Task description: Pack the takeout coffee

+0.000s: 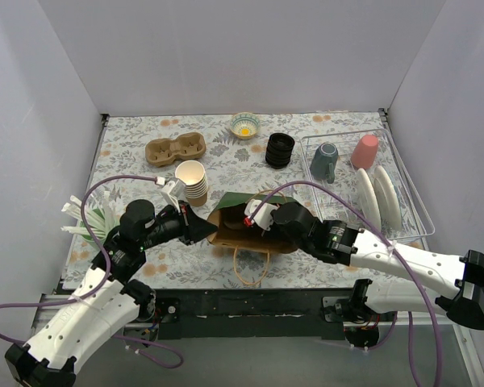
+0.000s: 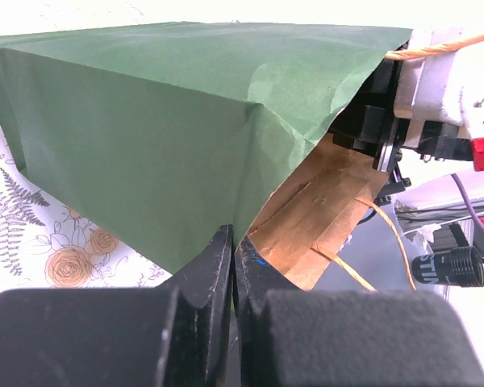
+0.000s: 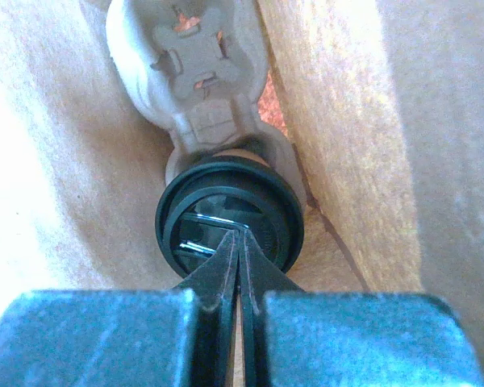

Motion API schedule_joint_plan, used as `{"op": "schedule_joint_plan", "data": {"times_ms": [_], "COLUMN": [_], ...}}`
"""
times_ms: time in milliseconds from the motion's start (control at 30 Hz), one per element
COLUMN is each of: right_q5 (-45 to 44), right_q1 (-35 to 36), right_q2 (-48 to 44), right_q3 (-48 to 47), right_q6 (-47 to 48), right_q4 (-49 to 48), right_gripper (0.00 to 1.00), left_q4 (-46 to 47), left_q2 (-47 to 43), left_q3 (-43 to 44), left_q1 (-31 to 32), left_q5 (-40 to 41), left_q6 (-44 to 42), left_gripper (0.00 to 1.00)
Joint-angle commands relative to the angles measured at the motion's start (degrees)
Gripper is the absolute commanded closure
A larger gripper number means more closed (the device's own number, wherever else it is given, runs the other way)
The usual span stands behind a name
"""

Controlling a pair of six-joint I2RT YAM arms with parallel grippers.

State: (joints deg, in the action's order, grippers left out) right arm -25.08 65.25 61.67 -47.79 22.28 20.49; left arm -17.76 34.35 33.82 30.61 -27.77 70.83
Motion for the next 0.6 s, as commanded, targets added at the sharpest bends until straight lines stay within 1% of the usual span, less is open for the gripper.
{"op": "schedule_joint_plan", "data": {"times_ms": [0, 133, 267, 333, 467, 500, 567], "right_q5": [0.7, 0.2, -0.8, -1.3, -2.3, -2.6, -2.7], "right_q1": [-0.3, -0.3, -0.4, -0.5, -0.8, -0.8, -1.2], "right_q2": [-1.7, -1.4, -0.8, -0.1, 0.4, 0.7, 1.1], "right_q3": [-3.4, -4.8, -6.1, -6.8, -7.5, -7.7, -8.3], "right_q6": [-0.7, -0.7, -0.3, -0.2, 1.1, 1.4, 2.1], "right_q4": [-1.3, -1.4, -1.9, -1.9, -2.7, -2.8, -3.1], "right_gripper": [0.96, 0.96, 0.95, 0.95, 0.96, 0.96, 0.96], "left_q4": [-2.3, -2.6, -2.8, -3.0, -3.2, -3.3, -3.4], "left_q2": [0.0, -0.3, 0.0, 0.2, 1.0, 1.5, 2.1], "left_q3": [2.8, 3.5, 4.1, 4.4, 5.6, 5.9, 6.4], "left_q1": [0.2, 0.2, 0.2, 0.2, 0.2, 0.2, 0.2], "left_q5": [0.4, 0.8, 0.9, 1.1, 1.7, 2.0, 2.2], "left_q6": [0.4, 1.2, 1.7, 1.7, 1.5, 1.4, 1.1], "left_gripper": [0.99, 0.96, 0.90, 0.88, 0.78, 0.72, 0.69]}}
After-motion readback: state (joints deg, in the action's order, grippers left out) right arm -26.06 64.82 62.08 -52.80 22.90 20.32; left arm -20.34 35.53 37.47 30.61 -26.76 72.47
